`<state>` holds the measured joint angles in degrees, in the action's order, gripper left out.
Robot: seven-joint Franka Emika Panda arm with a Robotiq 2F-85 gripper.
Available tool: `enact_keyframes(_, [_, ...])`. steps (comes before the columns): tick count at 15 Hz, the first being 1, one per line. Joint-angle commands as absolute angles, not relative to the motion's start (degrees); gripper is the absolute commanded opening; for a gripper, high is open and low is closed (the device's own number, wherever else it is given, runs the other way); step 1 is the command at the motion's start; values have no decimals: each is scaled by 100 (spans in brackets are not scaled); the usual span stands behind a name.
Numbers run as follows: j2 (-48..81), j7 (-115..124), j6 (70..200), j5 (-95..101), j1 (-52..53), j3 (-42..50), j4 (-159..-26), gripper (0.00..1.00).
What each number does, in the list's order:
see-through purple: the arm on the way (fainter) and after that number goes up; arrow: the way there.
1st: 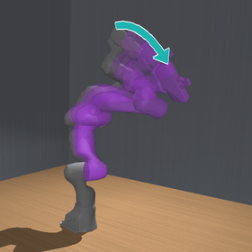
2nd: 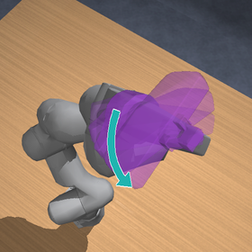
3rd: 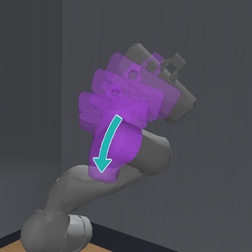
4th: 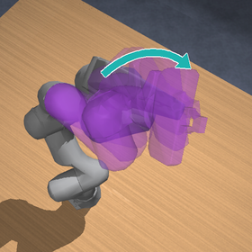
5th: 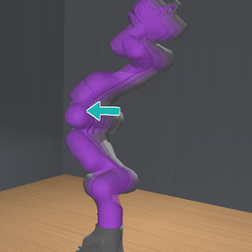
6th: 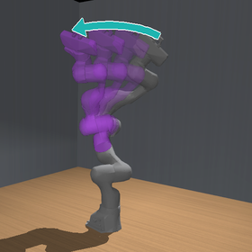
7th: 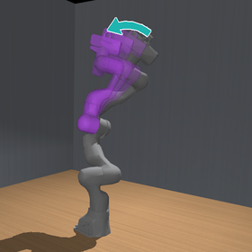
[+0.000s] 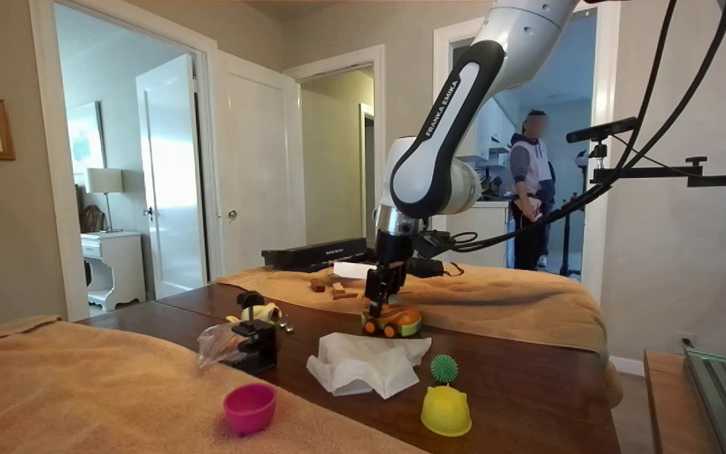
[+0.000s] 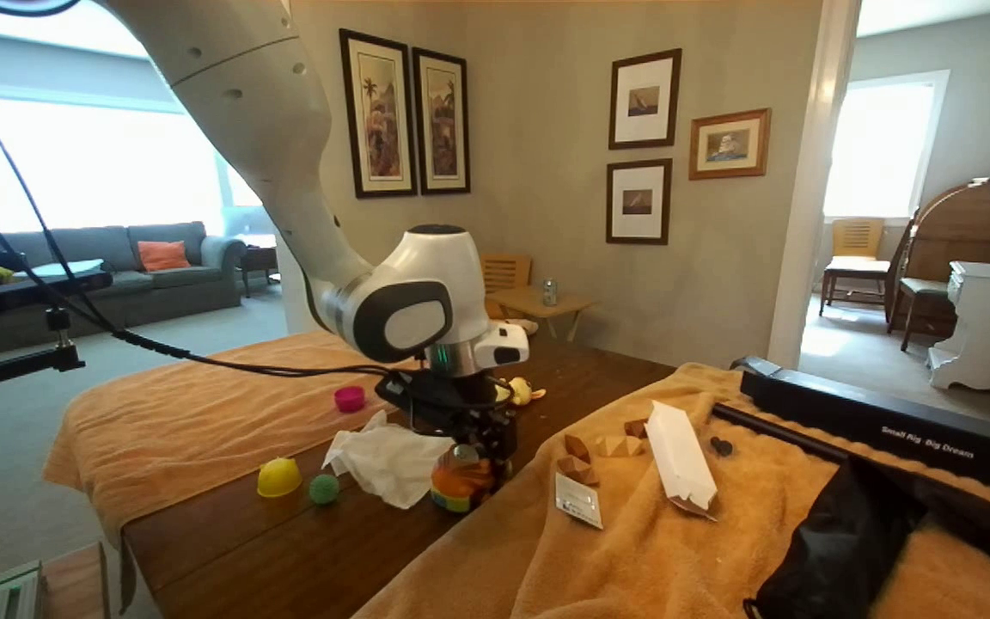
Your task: Move the toy car on the table
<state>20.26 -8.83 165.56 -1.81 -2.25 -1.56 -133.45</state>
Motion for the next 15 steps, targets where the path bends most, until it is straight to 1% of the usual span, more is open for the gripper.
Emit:
enact_keyframes(1, [2417, -1049, 16419, -30, -370, -141, -12904, 45])
enact_keyframes(15, [2968, -1239, 16381, -25, -480, -179, -12018, 45])
